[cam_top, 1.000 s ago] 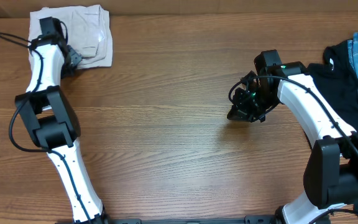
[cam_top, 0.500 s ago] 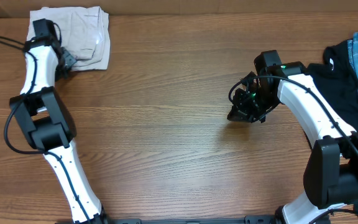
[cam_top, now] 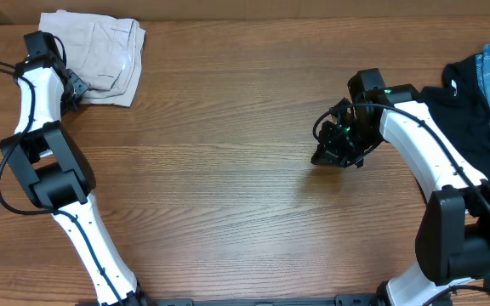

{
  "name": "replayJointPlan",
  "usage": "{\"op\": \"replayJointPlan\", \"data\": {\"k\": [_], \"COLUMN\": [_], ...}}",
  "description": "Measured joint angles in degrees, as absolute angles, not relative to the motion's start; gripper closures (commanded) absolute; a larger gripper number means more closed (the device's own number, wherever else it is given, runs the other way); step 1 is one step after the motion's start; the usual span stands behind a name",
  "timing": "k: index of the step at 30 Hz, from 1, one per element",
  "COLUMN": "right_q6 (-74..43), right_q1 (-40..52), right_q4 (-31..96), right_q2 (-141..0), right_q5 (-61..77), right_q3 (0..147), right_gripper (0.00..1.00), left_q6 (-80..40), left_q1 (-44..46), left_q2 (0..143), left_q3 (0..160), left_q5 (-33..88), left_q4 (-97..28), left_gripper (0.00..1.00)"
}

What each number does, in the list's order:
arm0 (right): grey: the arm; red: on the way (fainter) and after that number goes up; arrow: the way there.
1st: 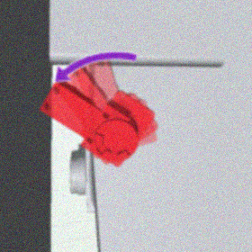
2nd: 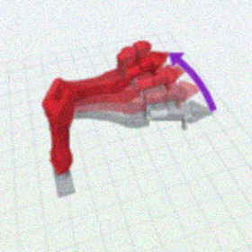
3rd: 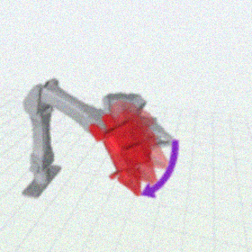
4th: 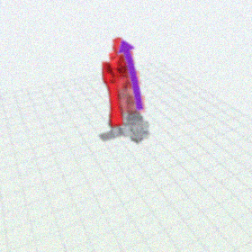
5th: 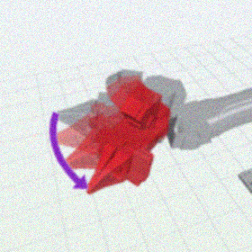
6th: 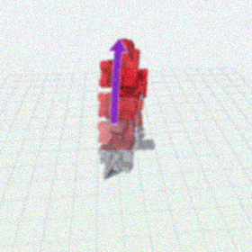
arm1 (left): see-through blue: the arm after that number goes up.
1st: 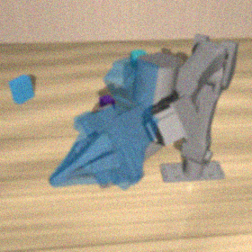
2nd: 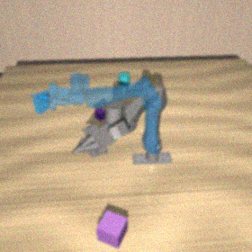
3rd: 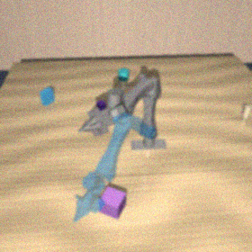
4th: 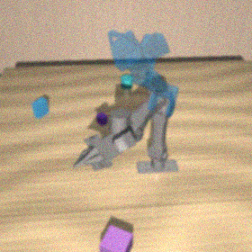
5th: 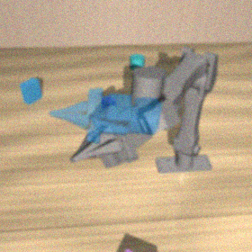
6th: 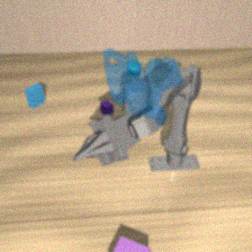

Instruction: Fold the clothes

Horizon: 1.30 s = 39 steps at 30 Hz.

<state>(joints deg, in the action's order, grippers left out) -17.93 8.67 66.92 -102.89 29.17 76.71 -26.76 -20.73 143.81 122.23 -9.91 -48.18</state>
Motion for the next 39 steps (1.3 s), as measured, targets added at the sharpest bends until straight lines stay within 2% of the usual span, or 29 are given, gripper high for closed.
{"op": "replayJointPlan", "data": {"k": [13, 21, 31, 39], "right_q6": [-17.96, -17.98, -17.96, -17.96], "right_q1": [8.67, 8.64, 8.67, 8.67], "right_q4": [66.61, 66.52, 66.02, 66.02], "right_q2": [-102.89, -102.89, -102.89, -102.89], "right_q5": [29.21, 29.19, 29.21, 29.17], "right_q3": [76.71, 76.71, 76.71, 76.71], "right_gripper": [0.96, 0.96, 0.96, 0.96], "left_q6": [-27.05, -27.20, -28.56, -27.88], "left_q1": [-19.46, -18.33, -17.32, -17.32], "left_q2": [143.81, 145.32, 146.08, 146.08], "left_q3": [122.28, 128.05, 148.07, 153.80], "left_q5": [-9.65, -8.58, -8.16, -8.86], "left_q4": [-48.71, -61.89, -76.09, -66.76], "left_gripper": [0.96, 0.96, 0.96, 0.96]}}
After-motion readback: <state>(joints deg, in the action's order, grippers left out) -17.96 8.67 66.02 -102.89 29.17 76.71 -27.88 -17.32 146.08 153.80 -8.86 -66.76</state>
